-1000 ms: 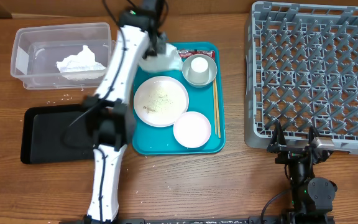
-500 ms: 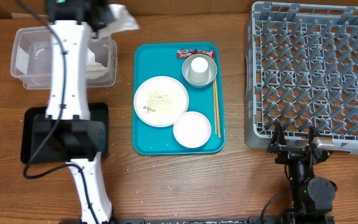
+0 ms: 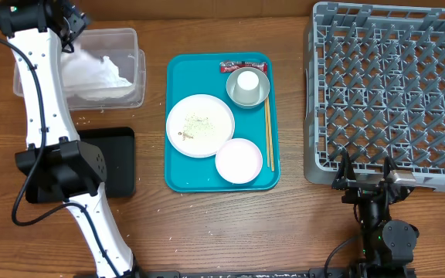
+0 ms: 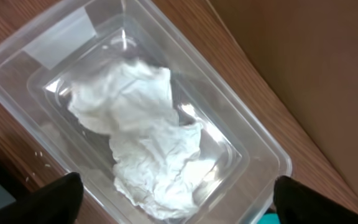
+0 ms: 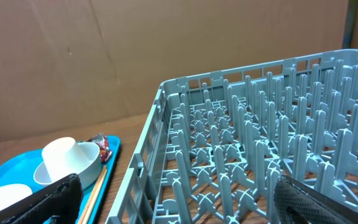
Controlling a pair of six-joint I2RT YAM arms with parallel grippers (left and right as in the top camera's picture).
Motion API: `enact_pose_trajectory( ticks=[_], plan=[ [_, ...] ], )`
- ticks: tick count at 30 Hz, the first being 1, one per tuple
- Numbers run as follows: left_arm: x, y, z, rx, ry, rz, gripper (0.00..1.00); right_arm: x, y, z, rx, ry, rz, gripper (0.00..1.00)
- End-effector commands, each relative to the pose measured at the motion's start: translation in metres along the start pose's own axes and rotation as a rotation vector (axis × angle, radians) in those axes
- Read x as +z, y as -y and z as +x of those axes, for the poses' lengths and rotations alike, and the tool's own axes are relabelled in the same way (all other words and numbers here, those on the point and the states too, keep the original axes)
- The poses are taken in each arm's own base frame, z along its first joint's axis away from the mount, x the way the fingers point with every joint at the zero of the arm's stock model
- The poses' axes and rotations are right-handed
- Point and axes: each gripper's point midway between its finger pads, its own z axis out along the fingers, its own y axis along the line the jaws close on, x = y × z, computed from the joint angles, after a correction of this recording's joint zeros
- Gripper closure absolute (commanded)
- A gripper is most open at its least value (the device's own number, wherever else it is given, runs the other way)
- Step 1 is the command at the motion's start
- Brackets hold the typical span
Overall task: Sort waste into correct bins and load items into the dishwasher
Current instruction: 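Grasp the second tissue and drop it into the clear bin, then move the left gripper to the red snack wrapper on the tray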
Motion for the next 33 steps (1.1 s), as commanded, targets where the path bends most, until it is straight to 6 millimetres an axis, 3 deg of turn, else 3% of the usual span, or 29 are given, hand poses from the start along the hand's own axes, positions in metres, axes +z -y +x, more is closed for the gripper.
enact_pose_trajectory(
  ticks=[1,8,11,15,20,25,33],
  plan=[
    [0.005,0.014,0.018,0.03,-0.074,0.054,0.0,0.0,0.002,0.002,-0.007,0.004,0.006,0.0],
    [-0.019,0.094,0.08,0.416,-0.238,0.432,0.0,0.0,0.002,0.002,-0.007,0.004,0.006,0.0],
    [-0.022,0.121,0.107,0.599,-0.216,0.482,0.01,0.0,0.002,0.002,-0.007,0.004,0.006,0.0],
    [-0.02,0.156,0.138,0.698,-0.178,0.506,0.04,0.0,0.002,0.002,-0.007,0.004,0.006,0.0],
    [0.0,0.204,0.185,0.75,-0.166,0.58,0.12,0.0,0.002,0.002,-0.007,0.004,0.006,0.0],
    [0.03,0.238,0.231,0.787,-0.16,0.635,0.19,0.0,0.002,0.002,-0.007,0.004,0.006,0.0],
    [0.068,0.264,0.31,0.842,-0.22,0.696,0.19,0.0,0.002,0.002,-0.007,0.004,0.006,0.0]
  ],
)
